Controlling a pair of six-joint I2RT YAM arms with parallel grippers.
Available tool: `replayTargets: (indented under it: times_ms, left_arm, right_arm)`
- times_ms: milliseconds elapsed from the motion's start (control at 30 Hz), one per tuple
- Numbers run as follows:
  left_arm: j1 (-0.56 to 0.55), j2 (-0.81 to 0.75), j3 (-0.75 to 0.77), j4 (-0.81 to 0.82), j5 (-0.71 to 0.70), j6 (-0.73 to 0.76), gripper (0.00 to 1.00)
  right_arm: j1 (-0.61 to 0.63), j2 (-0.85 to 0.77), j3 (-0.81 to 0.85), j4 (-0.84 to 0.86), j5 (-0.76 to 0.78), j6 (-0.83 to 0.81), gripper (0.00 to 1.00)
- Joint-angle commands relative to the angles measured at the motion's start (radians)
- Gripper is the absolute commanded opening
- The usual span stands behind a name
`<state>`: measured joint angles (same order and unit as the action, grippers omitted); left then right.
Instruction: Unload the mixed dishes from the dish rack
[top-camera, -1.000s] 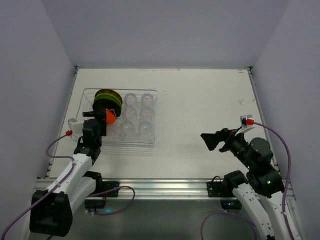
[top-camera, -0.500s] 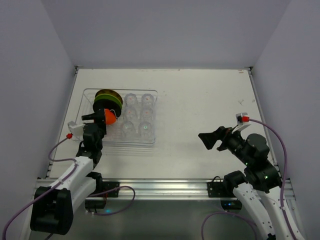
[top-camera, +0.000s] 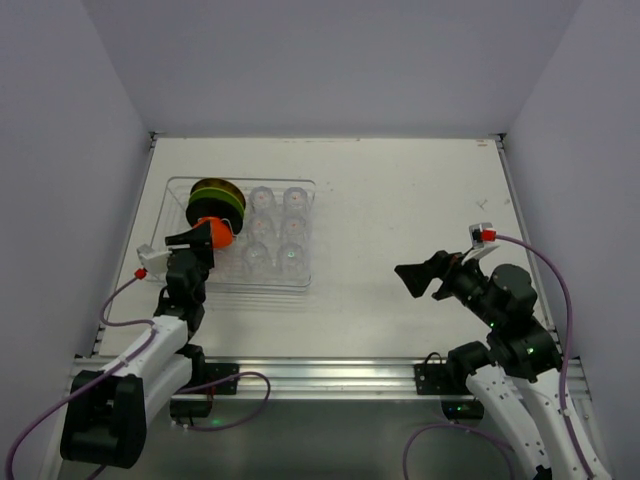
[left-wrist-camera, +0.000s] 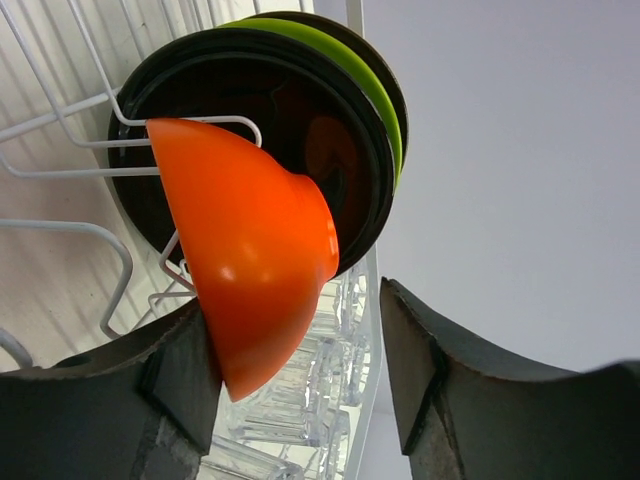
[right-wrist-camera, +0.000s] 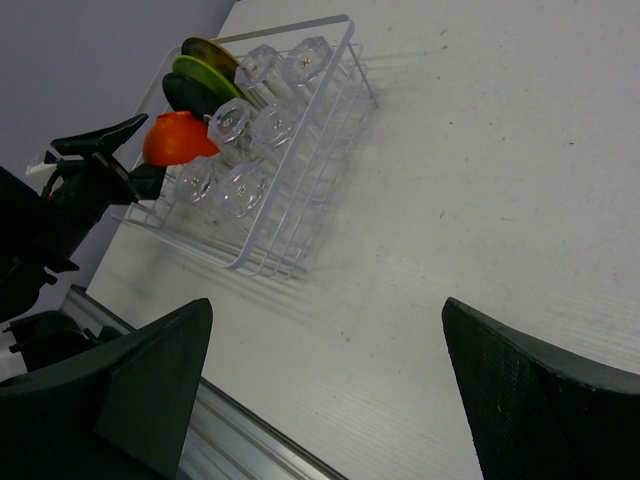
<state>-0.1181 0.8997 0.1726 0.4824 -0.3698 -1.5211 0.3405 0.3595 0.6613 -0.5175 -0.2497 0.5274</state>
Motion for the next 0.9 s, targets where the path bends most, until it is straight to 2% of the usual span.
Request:
replayTargets:
  times_ms: [0,167,300,367,567,700,867]
  left_arm:
    - [0.001,0.002,0.001,0.093,0.019,0.024,0.61]
    - [0.001,0.005,0.008,0.085,0.016,0.019,0.56]
    - [0.003,0.002,0.005,0.078,0.015,0.01,0.41]
    - [0.001,-0.008,0.002,0.071,0.015,0.001,0.38]
    - [0.001,-0.033,0.019,0.058,-0.011,0.001,0.33]
    - [0.001,-0.033,0.039,0.041,-0.011,0.002,0.2]
    - [0.001,-0.048,0.065,0.03,-0.027,0.01,0.18]
  right_arm:
    - [0.002,0.007,-0.005,0.042,-0.013,-0.02,0.99]
    - [0.002,0.006,-0.005,0.037,-0.013,-0.02,0.99]
    - [0.002,-0.002,-0.011,0.034,-0.014,-0.02,0.99]
    - [0.002,-0.005,-0.011,0.033,-0.014,-0.018,0.99]
    - [0.002,-0.014,-0.008,0.02,-0.007,-0.023,0.99]
    - [0.002,-0.017,-0.009,0.02,-0.006,-0.021,0.99]
    - [0.002,-0.017,-0.008,0.019,-0.003,-0.024,0.99]
